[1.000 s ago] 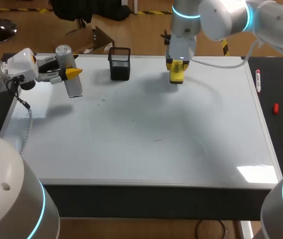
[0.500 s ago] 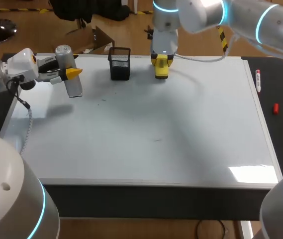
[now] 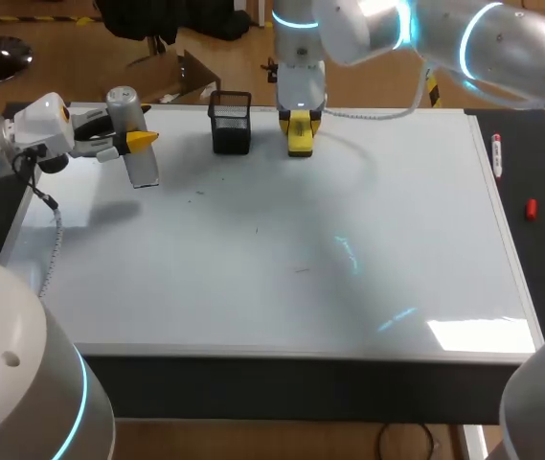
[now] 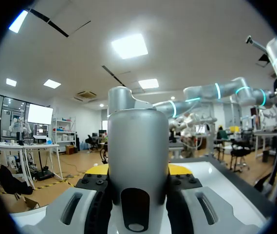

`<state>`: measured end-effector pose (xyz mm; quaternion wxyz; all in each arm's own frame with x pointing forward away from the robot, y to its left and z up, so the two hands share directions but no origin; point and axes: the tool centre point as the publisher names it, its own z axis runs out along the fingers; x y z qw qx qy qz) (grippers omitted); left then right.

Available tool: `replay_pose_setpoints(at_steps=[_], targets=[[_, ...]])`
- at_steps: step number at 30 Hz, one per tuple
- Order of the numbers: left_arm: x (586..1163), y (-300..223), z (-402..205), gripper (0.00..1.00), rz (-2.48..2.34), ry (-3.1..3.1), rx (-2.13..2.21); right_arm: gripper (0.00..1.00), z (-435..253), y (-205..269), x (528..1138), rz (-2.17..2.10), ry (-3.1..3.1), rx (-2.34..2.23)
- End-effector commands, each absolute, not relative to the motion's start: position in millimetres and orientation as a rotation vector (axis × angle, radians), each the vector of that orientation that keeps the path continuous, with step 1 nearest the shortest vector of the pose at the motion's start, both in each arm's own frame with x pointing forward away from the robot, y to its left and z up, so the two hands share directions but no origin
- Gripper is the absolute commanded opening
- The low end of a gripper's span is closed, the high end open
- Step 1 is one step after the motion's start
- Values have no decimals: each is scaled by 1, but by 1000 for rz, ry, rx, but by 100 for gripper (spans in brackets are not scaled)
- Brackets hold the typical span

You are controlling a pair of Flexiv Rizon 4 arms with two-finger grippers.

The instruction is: Pick up the inspection probe, press it on each red-marked spot on the whiteboard one by one, put down the probe, pick up the eraser, and wipe off all the red marks.

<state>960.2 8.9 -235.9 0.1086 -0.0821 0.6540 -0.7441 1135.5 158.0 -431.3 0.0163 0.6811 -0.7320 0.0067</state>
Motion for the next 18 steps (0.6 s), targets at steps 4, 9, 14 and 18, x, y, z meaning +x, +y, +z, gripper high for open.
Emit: replay_pose_setpoints(at_steps=[4,9,14,18], targets=[[959,9,-234,0,-2184,1924,-245,100,-428,156,1125,73,-2302,2090],[959,9,-234,0,-2184,1924,-245,100,-423,151,1119,61,-2356,2065],[959,9,-234,0,-2184,1924,-245,100,-408,140,1114,20,-2477,1996],[959,9,-234,0,-2184,1924,-245,100,-391,129,1112,-36,-2581,1939]])
